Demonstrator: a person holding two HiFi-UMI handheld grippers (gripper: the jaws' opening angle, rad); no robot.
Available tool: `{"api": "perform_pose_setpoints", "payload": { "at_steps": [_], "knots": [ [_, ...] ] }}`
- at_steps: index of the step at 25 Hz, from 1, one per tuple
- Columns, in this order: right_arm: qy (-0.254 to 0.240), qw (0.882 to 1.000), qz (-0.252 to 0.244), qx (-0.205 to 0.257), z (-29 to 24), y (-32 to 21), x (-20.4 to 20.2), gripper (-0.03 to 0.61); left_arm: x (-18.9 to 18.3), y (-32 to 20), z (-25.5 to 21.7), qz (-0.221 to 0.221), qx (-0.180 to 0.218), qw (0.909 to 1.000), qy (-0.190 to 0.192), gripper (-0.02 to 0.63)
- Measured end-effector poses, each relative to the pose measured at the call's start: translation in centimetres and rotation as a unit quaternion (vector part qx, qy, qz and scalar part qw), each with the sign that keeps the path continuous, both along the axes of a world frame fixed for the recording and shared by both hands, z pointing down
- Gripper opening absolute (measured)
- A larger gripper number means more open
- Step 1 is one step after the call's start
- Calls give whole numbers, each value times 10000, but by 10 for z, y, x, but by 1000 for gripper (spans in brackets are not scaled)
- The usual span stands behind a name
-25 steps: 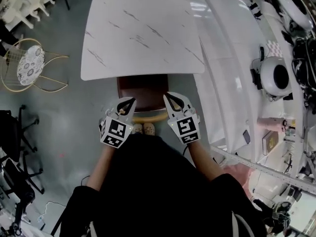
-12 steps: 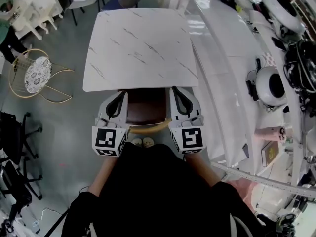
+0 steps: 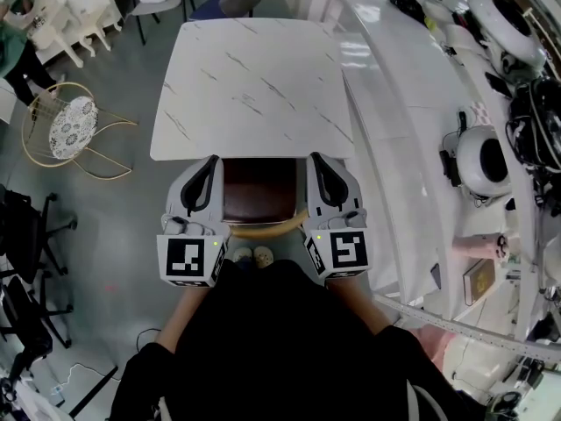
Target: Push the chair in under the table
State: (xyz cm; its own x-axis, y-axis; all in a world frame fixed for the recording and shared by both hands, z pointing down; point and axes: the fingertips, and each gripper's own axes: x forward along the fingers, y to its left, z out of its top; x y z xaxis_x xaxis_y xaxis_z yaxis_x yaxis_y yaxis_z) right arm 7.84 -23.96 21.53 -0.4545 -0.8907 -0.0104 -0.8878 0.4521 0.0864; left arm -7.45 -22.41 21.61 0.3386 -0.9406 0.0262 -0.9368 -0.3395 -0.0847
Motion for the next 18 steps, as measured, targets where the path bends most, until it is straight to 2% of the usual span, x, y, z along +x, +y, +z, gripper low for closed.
{"api": "perform_pose_setpoints", "payload": {
  "at_steps": [18],
  "knots": [
    [92,9999,-64,-23,9,2,11,20,17,3,16,-48,-234,9997,-14,8]
  ]
}}
